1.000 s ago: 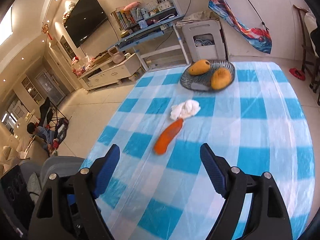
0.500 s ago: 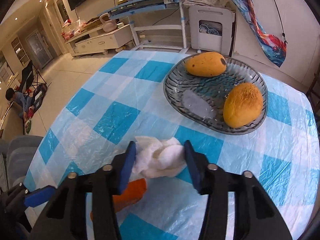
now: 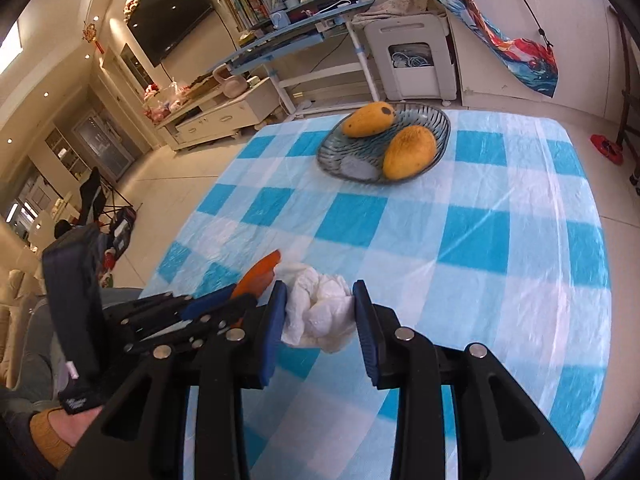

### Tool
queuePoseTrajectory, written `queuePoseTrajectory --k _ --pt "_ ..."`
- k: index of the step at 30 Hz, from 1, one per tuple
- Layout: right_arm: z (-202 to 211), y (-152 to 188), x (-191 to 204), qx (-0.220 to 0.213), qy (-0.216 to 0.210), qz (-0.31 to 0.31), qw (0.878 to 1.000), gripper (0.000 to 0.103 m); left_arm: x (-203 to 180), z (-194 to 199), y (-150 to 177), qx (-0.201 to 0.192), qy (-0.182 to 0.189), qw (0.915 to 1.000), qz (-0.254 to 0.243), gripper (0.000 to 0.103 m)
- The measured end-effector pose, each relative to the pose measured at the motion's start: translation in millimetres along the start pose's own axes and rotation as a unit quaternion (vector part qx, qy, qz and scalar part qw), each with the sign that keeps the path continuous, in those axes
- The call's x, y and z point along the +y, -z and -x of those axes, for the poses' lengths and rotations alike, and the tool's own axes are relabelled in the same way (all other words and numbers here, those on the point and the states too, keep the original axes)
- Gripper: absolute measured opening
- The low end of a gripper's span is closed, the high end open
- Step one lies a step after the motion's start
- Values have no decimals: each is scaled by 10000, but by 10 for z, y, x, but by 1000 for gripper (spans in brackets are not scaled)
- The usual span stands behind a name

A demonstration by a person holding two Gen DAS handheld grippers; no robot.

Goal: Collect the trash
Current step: 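Carry the cloth and carrot over the yellow basin and open both grippers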

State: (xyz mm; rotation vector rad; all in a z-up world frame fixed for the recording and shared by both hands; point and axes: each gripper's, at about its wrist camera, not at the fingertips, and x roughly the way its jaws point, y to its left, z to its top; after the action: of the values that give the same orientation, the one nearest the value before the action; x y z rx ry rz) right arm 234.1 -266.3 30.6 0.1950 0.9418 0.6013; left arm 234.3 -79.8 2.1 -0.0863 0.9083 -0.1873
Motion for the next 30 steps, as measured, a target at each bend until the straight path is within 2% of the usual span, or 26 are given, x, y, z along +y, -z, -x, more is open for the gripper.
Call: queuePoseTrajectory --k 5,8,12,16,21,23,26,29,30 --pt "349 567 478 97 -482 71 9988 34 98 538 421 -134 127 9998 109 15" --pt "470 1058 780 329 -639 174 9973 35 164 856 760 -145 162 9996 198 15" --pt "457 1685 1085 747 -610 344 9947 35 158 1192 1215 -79 200 9996 166 15" --pt "372 2071 1161 1006 -428 307 9935 39 102 1425 1648 76 296 9995 86 15" --pt "383 2192 1254 1166 -19 432 9922 59 -12 1565 2151 405 462 9981 44 15" --pt "457 2188 1255 1076 285 446 9928 69 -38 1556 2324 634 537 9965 89 15" --pt "620 2168 1201 837 564 236 9946 75 -76 1588 2427 866 604 9944 28 15" --pt "809 2099 1237 390 972 224 9942 79 -47 1766 2388 543 466 9974 62 16" --pt "904 2104 1340 165 1149 334 9927 79 -29 1844 2360 400 422 9983 80 21"
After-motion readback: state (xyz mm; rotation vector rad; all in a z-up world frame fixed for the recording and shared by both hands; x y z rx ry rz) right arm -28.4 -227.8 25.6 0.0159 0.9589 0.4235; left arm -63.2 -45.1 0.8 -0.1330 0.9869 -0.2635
